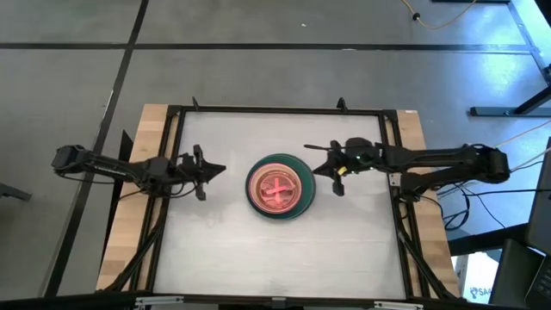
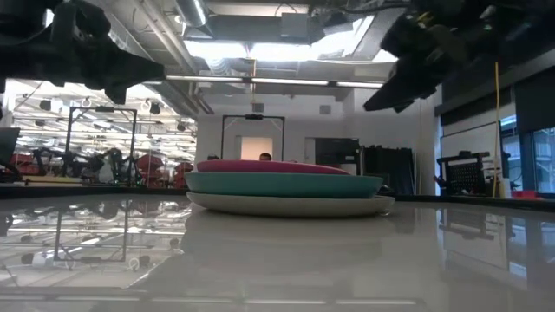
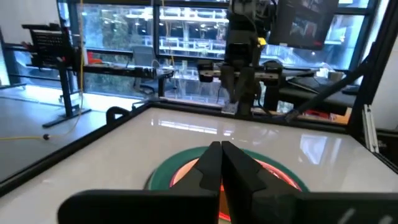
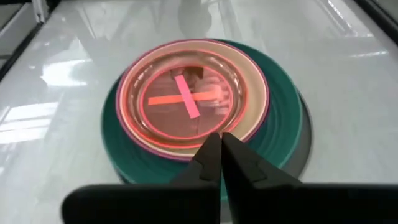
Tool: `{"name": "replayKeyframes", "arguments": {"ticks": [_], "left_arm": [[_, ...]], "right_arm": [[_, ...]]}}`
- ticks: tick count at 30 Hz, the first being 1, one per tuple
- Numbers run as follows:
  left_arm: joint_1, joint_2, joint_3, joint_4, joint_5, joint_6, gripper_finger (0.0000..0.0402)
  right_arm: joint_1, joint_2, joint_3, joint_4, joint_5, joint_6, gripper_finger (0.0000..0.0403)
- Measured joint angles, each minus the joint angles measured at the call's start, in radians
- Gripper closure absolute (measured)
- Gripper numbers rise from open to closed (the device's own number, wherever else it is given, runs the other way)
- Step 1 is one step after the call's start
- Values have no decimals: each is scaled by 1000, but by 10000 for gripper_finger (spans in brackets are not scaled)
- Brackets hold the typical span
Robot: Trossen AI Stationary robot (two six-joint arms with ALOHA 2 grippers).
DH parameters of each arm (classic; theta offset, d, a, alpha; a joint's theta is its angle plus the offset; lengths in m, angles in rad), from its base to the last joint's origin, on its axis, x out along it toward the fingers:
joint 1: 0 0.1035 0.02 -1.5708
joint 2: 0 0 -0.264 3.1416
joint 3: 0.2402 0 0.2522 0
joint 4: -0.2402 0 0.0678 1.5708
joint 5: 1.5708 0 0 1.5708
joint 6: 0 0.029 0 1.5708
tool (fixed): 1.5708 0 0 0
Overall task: Stack plastic plates
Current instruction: Return to Home Position
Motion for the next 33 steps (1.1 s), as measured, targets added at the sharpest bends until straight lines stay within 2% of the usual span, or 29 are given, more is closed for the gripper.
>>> {"name": "replayKeyframes", "arguments": {"ticks": [6,12,25,33], "left_arm": [[10,-106,-6,-124,-37,-2,394],[11,-182,-6,-170,-48,-1,394],[10,-266,-6,-259,-49,0,394],[10,-272,-6,-270,-49,0,394]], "right_arm": [[0,-197,-143,80,-6,23,391],[0,-396,-289,179,-6,33,401],[0,-835,-496,178,50,103,402],[0,-1019,-588,141,67,122,400]]}}
